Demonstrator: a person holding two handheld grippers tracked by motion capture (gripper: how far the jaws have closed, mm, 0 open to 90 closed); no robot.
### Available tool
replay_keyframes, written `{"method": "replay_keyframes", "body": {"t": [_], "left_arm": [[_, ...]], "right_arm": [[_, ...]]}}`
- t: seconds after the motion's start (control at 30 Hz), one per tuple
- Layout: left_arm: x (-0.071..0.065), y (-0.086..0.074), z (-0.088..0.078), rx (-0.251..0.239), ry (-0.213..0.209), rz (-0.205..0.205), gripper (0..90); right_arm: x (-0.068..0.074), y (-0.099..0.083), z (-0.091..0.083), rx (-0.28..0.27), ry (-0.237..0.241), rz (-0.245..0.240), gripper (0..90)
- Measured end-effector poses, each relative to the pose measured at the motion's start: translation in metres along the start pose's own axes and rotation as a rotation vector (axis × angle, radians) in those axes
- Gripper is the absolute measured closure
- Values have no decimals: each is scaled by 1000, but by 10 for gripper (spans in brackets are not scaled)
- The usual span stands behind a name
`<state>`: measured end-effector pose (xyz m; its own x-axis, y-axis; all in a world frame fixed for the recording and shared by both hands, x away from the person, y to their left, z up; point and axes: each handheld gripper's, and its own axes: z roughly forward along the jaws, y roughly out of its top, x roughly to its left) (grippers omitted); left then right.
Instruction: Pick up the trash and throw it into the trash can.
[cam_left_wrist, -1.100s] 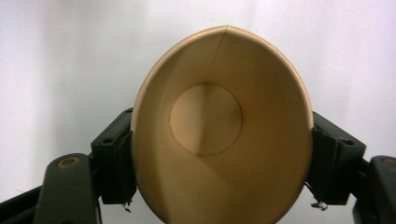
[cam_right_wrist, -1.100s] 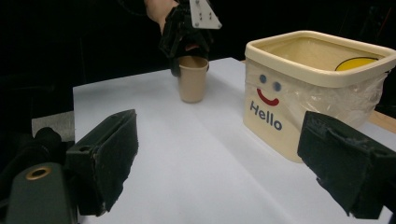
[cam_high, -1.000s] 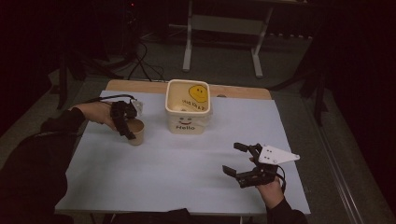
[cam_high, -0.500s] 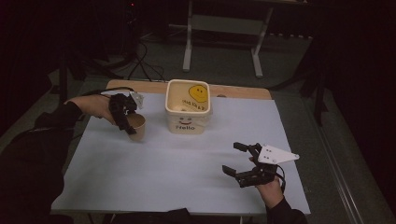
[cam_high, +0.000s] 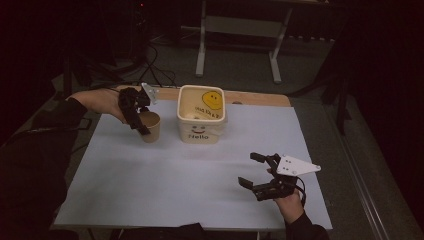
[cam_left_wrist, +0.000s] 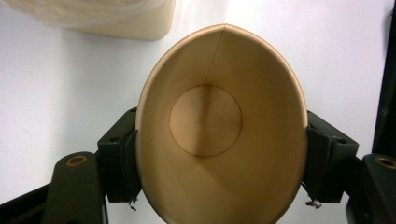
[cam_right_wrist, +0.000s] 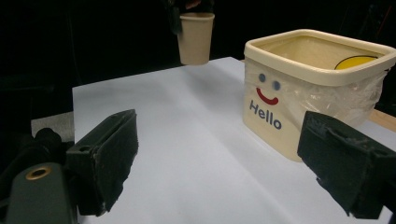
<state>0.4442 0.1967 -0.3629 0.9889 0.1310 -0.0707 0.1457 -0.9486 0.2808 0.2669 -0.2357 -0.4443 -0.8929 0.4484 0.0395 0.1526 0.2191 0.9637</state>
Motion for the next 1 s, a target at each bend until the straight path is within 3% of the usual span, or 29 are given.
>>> {"method": "replay_keyframes", "body": {"t": [0.37,1.0], "left_arm": [[-3,22,-31,1,11,16,285],[-2,55,-60,-2,31,36,286]], "right_arm": [[0,1,-1,-3,-1,0,120],[-1,0,-1,-2,4,2,121]]}}
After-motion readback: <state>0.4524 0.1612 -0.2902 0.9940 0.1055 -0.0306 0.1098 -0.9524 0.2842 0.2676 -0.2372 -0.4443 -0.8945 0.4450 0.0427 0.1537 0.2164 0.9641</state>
